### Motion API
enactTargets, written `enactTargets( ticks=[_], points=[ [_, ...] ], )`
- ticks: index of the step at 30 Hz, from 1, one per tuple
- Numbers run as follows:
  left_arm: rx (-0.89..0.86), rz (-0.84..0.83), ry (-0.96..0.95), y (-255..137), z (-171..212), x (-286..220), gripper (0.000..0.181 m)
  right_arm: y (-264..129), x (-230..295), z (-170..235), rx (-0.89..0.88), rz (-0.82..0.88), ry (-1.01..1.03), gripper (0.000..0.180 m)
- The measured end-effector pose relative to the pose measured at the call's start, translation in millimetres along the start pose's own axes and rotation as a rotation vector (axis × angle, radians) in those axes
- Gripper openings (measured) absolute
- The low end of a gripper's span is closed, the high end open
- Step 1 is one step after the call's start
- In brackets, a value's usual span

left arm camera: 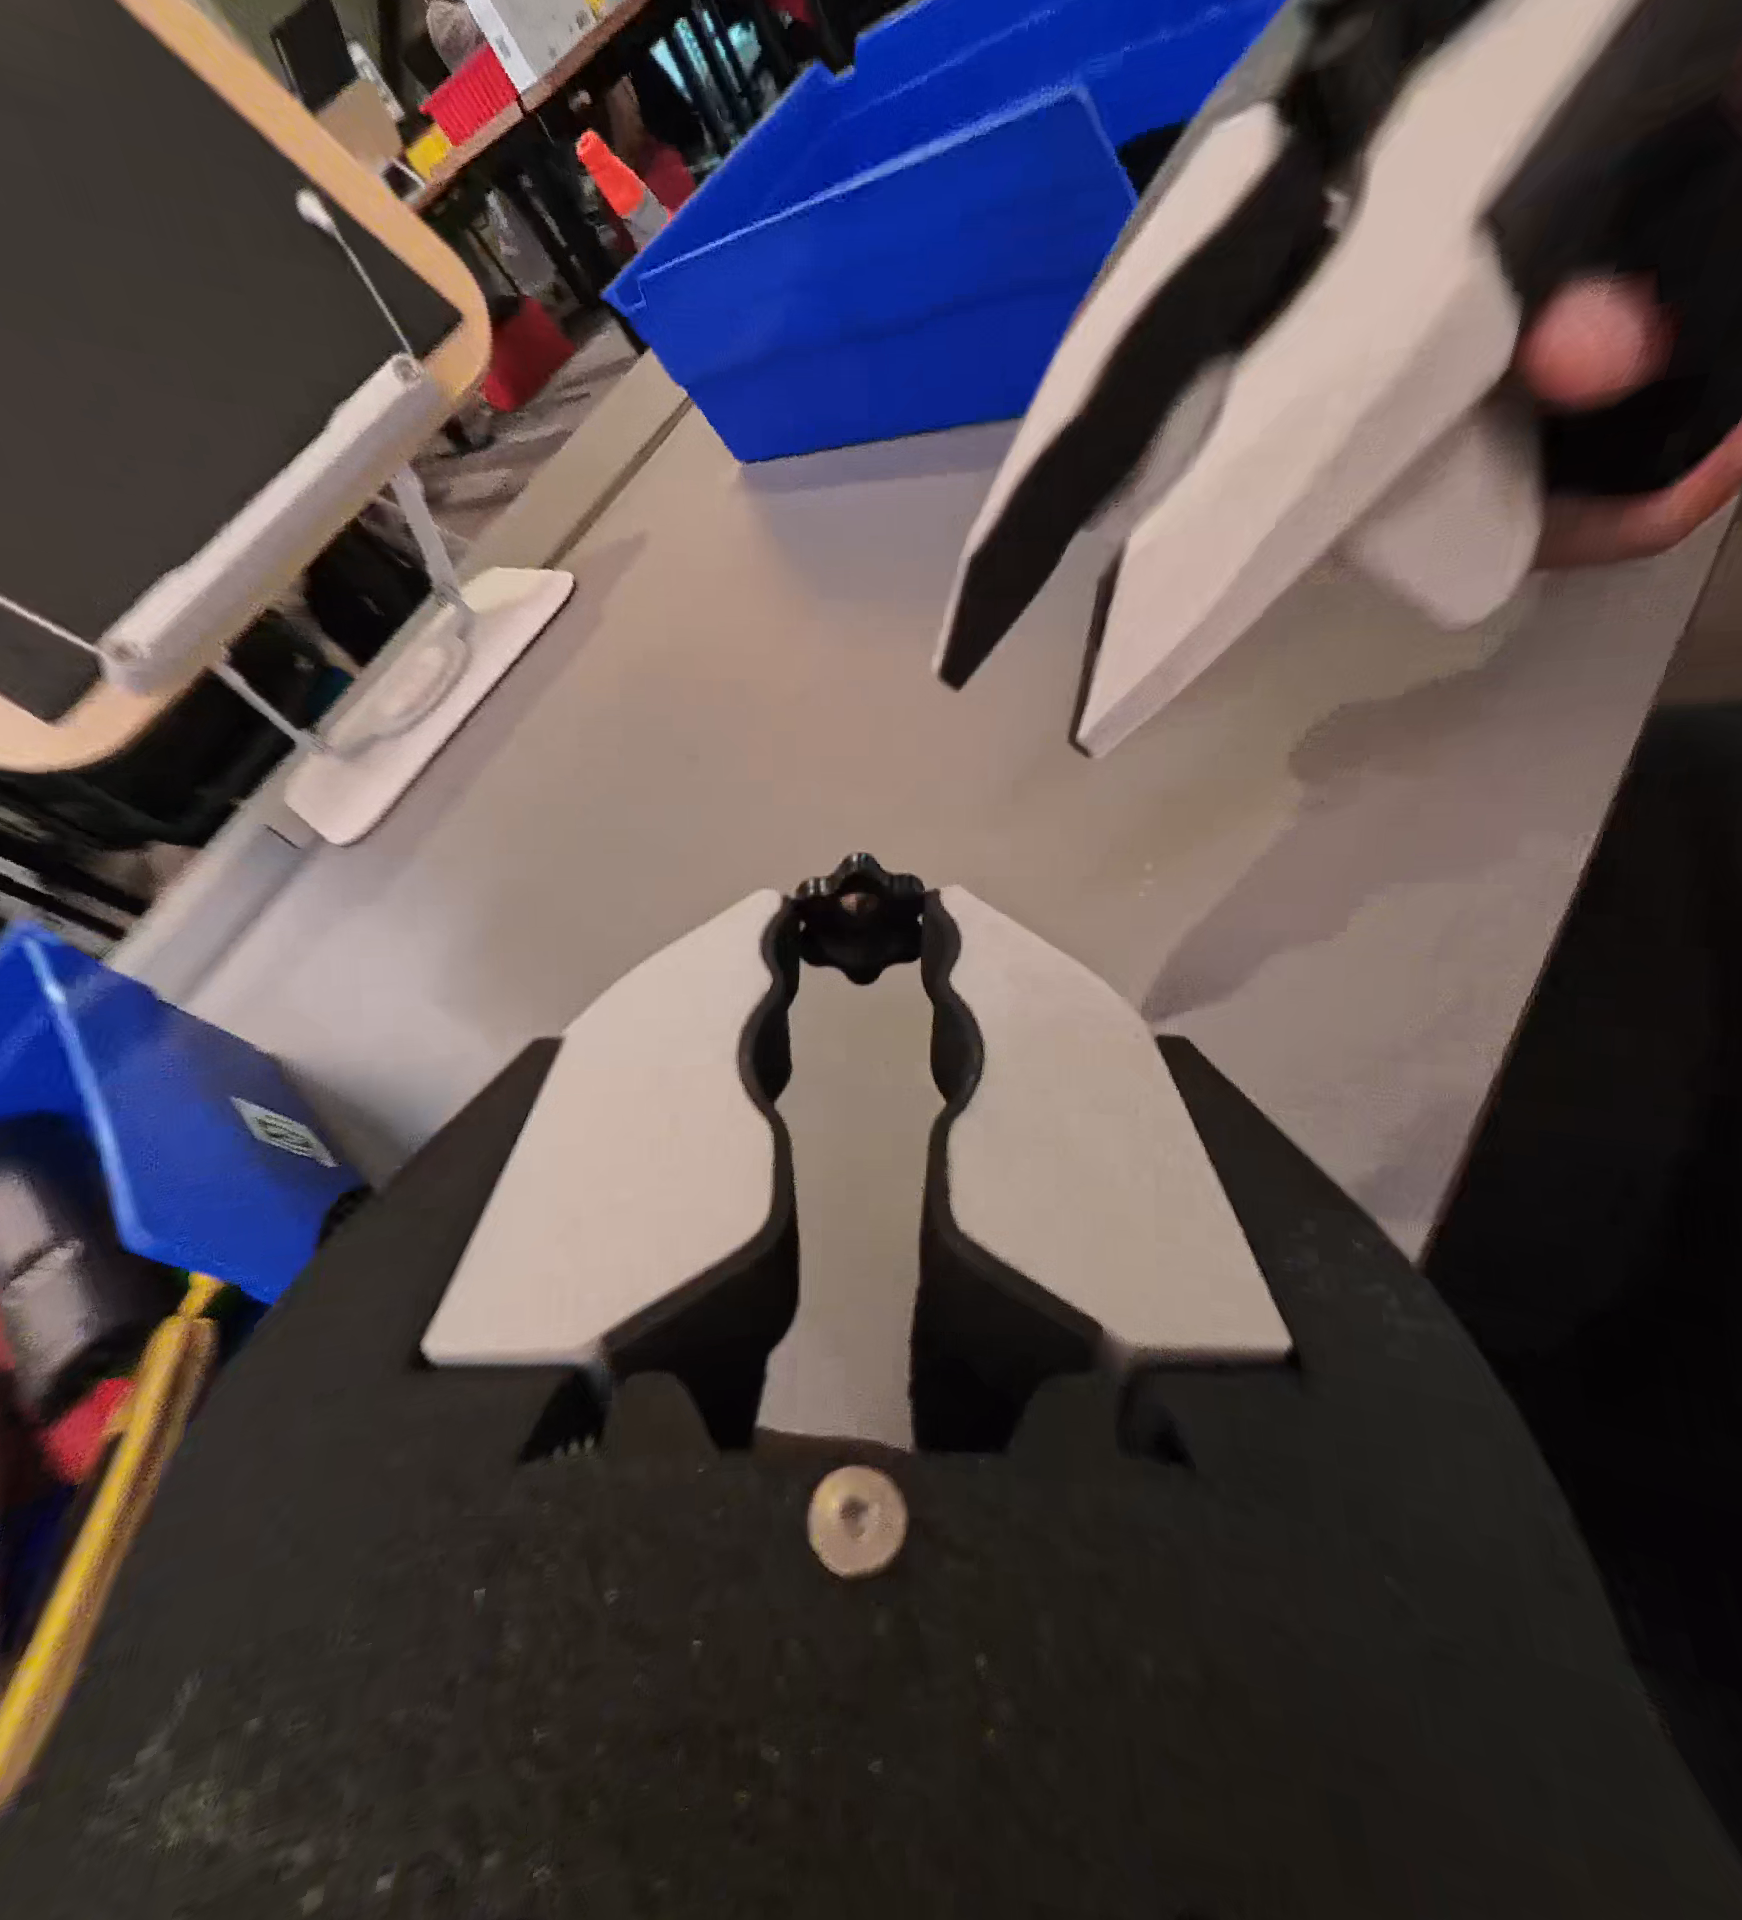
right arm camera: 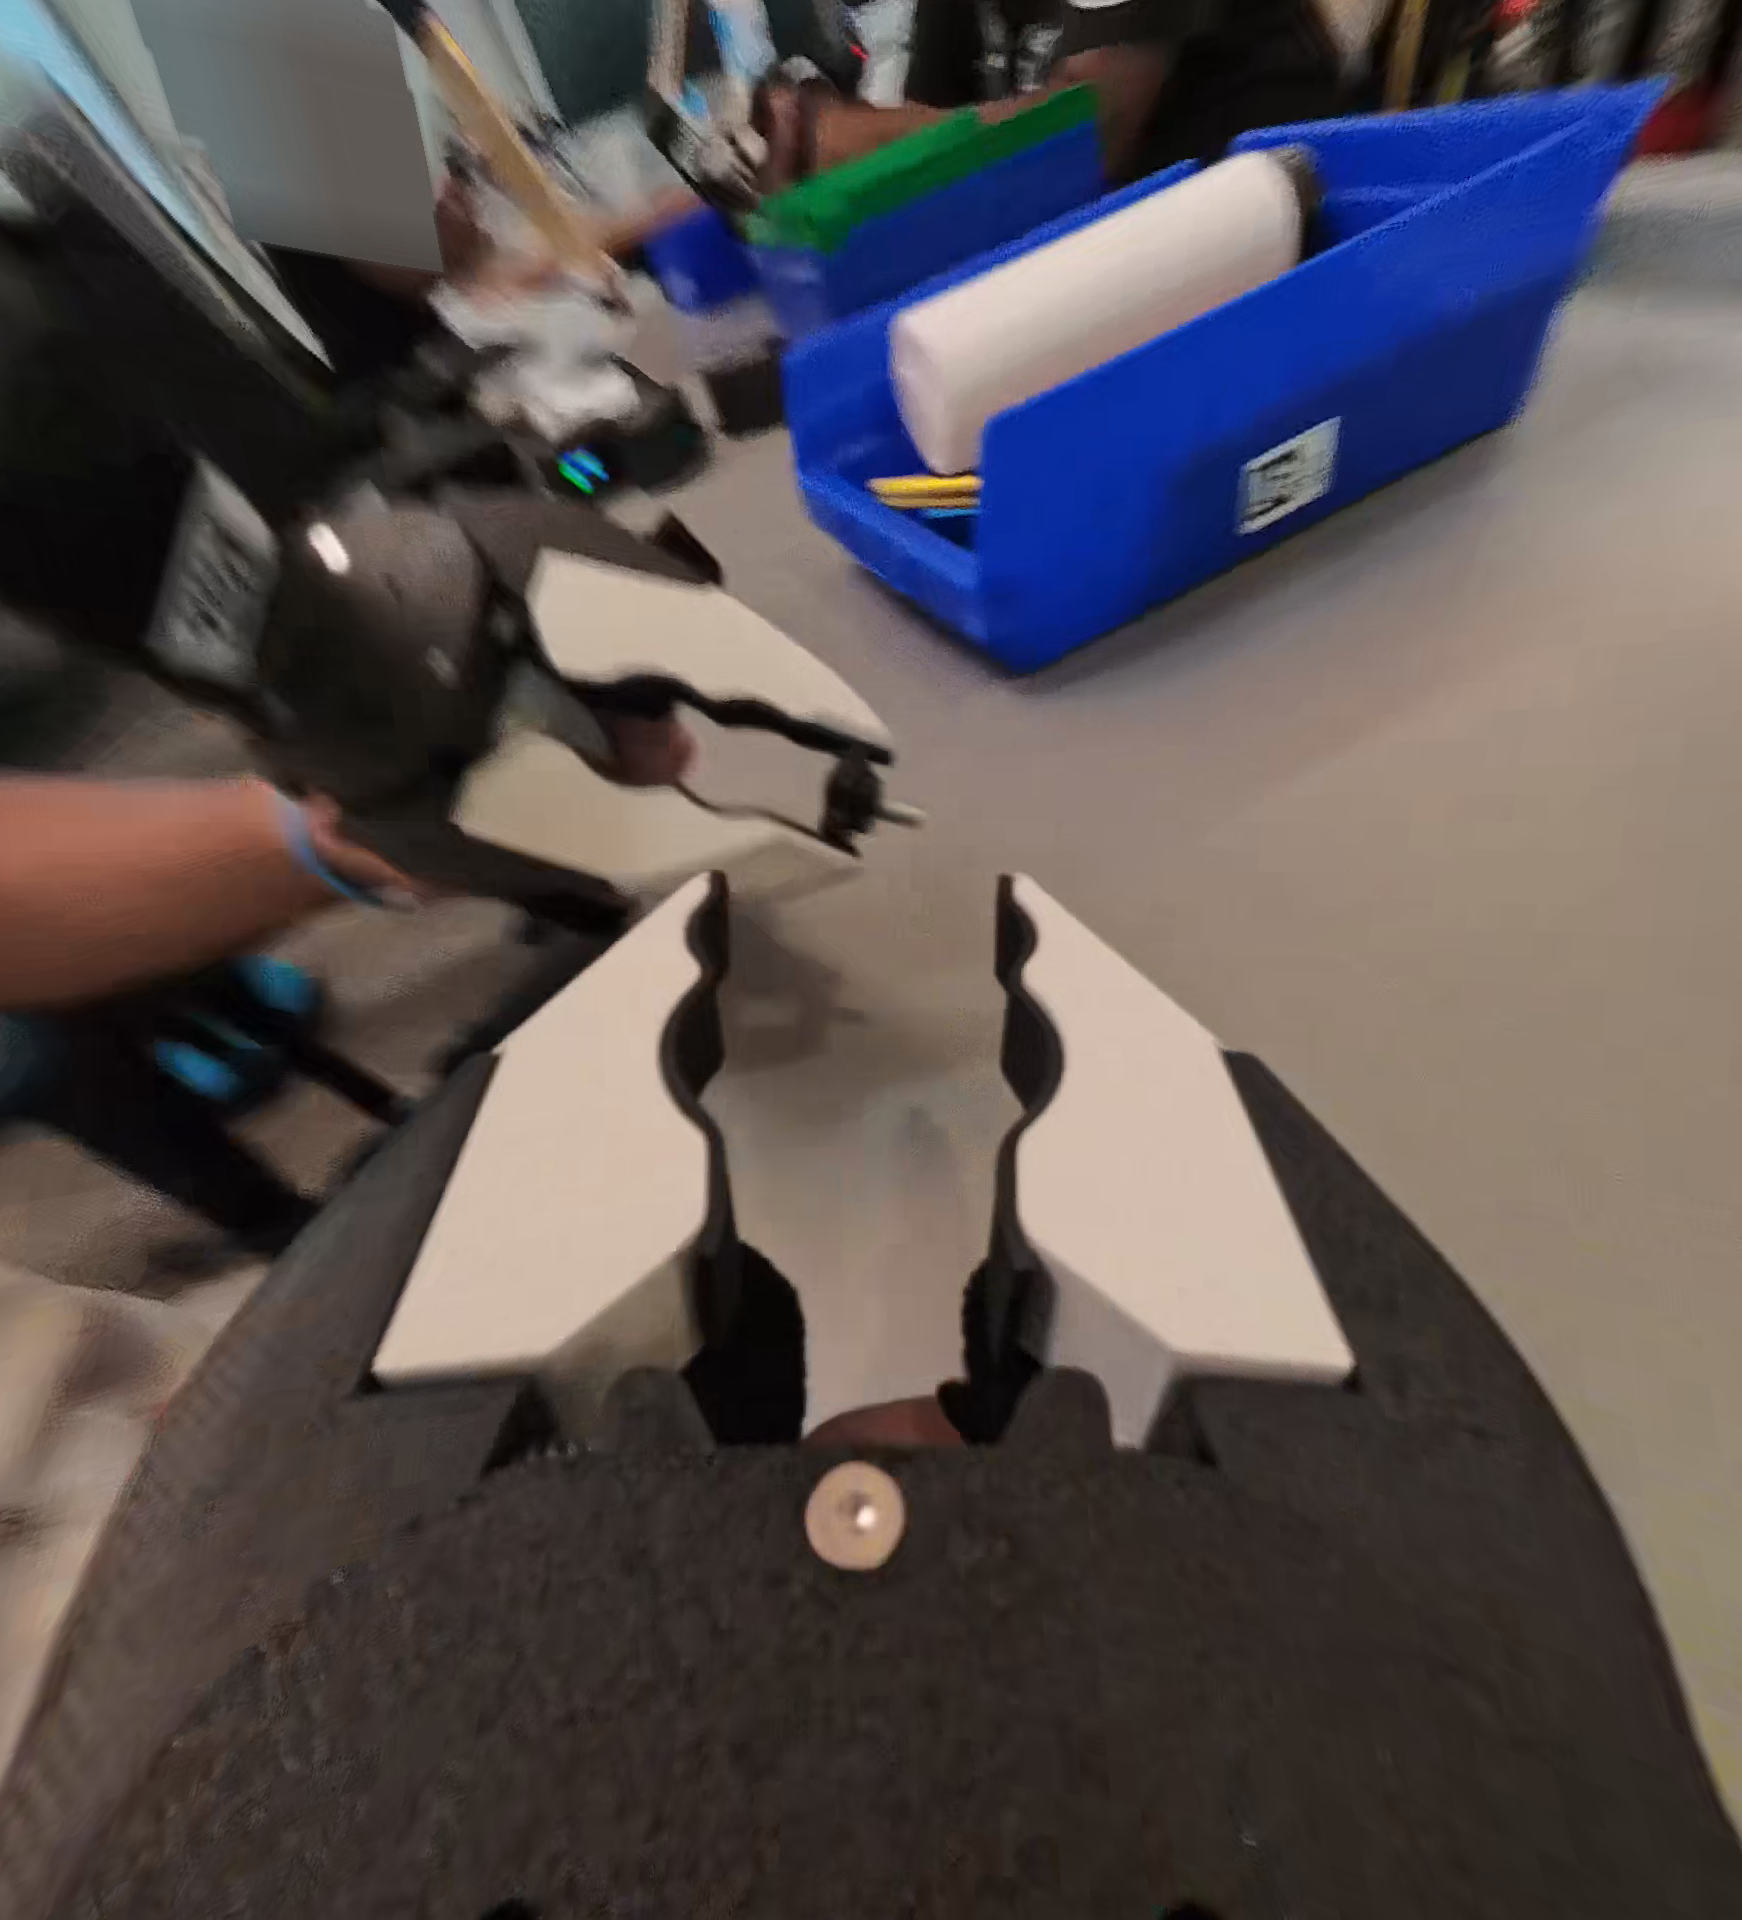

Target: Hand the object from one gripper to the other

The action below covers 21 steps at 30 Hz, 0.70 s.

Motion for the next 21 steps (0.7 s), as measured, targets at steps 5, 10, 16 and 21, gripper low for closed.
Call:
enactTargets(
  ticks=[5,10,16,21],
  points=[
    [0.048,-0.039,0.156,8,-2,-17,0.022,14,-2,7,0.023,-0.015,0.166,0.047],
    [0.040,-0.057,0.216,11,-6,-24,0.022,23,-1,12,0.059,-0.003,0.200,0.036],
    [0.020,-0.049,0.206,10,-7,-30,0.022,20,-6,13,0.085,-0.039,0.189,0.024],
    [-0.034,0.118,-0.078,3,-7,-19,0.028,6,-15,12,0.094,-0.081,0.117,0.024]
  ],
)
Point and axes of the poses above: each gripper's, where its closed fingertips meet, y out along the fingers, z out of its underside, x = y × z across the jaws, the point moved 8 cm from there along -y, back along the fingers, and after that the axes turned 3 degrees about -y, right-handed, at the moved point
